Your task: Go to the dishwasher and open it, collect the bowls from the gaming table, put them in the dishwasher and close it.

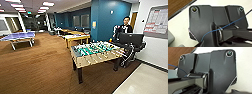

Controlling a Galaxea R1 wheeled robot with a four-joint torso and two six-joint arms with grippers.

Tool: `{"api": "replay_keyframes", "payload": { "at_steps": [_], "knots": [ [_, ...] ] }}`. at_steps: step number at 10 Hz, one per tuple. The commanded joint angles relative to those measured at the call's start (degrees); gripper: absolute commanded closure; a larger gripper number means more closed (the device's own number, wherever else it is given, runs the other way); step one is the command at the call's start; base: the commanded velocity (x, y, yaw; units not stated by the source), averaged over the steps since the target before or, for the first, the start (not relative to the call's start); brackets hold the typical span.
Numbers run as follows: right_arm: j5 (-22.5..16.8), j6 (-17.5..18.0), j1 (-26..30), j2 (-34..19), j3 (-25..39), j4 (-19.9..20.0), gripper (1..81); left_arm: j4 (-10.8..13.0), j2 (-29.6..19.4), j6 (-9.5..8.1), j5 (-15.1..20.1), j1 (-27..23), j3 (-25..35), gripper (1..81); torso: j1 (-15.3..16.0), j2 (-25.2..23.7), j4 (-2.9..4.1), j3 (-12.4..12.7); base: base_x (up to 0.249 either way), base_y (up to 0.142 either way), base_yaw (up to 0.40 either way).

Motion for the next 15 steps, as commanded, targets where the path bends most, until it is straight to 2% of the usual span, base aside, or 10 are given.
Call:
{"api": "replay_keyframes", "payload": {
  "at_steps": [1,9,15],
  "knots": [
    [-3.01,-0.2,2.69,0.02,0.32,0.24,1.0,-0.34,-0.25,-0.15,2.98,-2.53,-0.18,1.0,0.0,0.0,0.0,0.0,0.0,0.0,0.359],
    [-3.01,-0.2,2.68,0.11,0.32,0.24,1.0,-0.17,-0.08,-0.06,3.16,-2.54,-0.01,1.0,0.0,0.02,0.0,0.0,0.0,0.0,0.328],
    [-3.01,-0.2,2.68,0.11,0.32,0.24,1.0,-0.34,-0.16,-0.14,3.33,-2.54,-0.18,1.0,-0.02,0.0,0.0,0.0,0.0,0.0,0.206]
  ]
}}
